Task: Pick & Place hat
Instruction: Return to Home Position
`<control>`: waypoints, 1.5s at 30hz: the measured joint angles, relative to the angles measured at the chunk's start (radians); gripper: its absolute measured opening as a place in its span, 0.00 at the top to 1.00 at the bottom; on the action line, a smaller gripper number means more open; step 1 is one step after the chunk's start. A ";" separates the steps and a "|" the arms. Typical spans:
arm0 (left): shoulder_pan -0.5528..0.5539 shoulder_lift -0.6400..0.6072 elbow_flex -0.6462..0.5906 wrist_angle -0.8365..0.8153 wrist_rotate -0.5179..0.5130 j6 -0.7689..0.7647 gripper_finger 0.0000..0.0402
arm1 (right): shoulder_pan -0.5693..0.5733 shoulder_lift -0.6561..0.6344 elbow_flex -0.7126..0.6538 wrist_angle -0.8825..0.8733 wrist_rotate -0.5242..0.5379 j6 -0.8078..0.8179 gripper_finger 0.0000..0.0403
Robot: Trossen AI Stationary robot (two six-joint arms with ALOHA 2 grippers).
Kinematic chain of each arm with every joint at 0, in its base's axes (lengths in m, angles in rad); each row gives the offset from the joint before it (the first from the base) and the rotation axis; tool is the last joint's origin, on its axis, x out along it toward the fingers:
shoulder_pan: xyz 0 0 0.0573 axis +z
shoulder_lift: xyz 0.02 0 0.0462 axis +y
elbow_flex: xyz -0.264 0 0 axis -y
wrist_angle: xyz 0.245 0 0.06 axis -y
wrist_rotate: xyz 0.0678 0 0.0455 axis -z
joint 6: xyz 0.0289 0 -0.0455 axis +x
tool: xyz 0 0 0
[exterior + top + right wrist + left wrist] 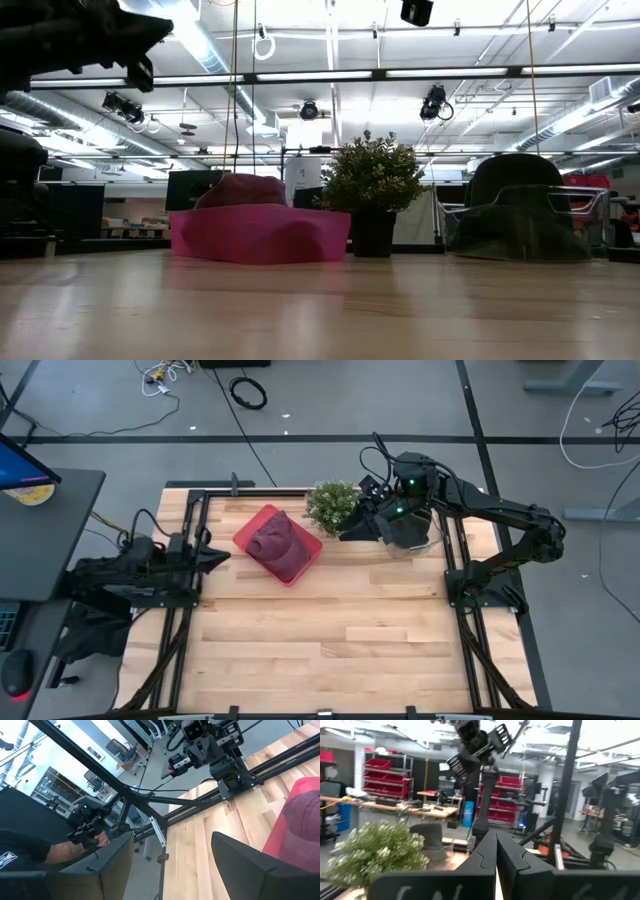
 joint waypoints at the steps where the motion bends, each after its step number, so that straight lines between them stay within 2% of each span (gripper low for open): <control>1: 0.000 0.000 -0.011 0.009 -0.010 -0.001 1.00 | 0.000 0.000 0.000 0.000 0.001 0.000 0.33; 9: 0.000 0.000 -0.122 0.187 -0.036 0.005 1.00 | 0.000 0.000 0.000 0.000 0.016 0.000 0.33; 20: 0.000 0.000 -0.243 0.255 -0.121 0.013 1.00 | 0.000 0.000 0.000 0.000 0.016 0.007 0.33; 23: 0.001 0.001 -0.248 0.254 -0.143 0.020 1.00 | 0.000 0.000 0.000 0.000 0.016 0.007 0.33; 28: 0.001 0.000 -0.248 0.159 -0.153 0.033 1.00 | 0.000 0.000 0.000 -0.002 0.016 0.007 0.33; 31: 0.001 0.002 -0.248 0.070 -0.141 0.025 1.00 | 0.000 0.000 0.000 -0.008 0.016 0.007 0.33; 40: 0.001 0.002 -0.247 0.048 -0.104 0.102 1.00 | 0.000 0.000 0.000 -0.010 0.016 0.007 0.33; 45: 0.001 0.005 -0.247 0.021 0.028 0.142 1.00 | 0.000 0.000 0.000 -0.024 0.016 0.007 0.33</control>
